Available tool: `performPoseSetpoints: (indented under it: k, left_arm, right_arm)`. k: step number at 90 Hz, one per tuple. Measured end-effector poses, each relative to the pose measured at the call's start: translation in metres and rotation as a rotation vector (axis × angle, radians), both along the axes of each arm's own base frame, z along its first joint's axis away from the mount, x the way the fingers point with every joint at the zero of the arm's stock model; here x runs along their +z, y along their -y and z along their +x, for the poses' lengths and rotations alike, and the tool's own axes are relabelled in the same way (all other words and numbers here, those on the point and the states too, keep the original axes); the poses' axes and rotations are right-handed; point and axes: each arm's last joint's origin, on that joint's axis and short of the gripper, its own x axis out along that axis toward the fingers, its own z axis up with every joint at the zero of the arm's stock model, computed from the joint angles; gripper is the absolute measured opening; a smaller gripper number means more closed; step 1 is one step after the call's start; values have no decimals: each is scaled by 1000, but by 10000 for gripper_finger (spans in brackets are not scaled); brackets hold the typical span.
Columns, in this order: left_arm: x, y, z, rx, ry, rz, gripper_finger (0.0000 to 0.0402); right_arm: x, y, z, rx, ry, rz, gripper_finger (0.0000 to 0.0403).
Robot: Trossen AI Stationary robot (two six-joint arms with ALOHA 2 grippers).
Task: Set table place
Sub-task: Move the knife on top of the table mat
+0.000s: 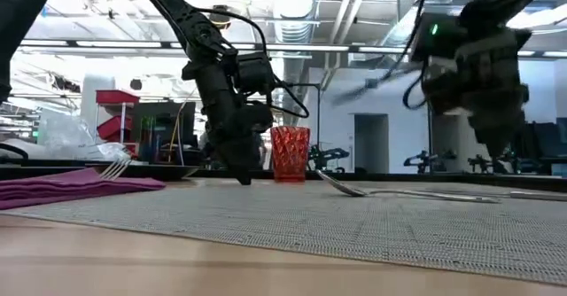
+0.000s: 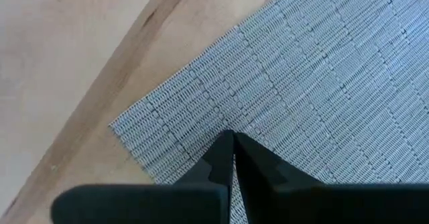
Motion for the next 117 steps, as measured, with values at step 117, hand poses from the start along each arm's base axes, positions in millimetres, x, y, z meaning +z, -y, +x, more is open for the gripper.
performPoseSetpoints:
  k: [117]
  left_arm:
    - [-12,183,80,-279,190,-238,0]
  right_arm:
    - [-46,-43,-62,-157,-145,-47,0]
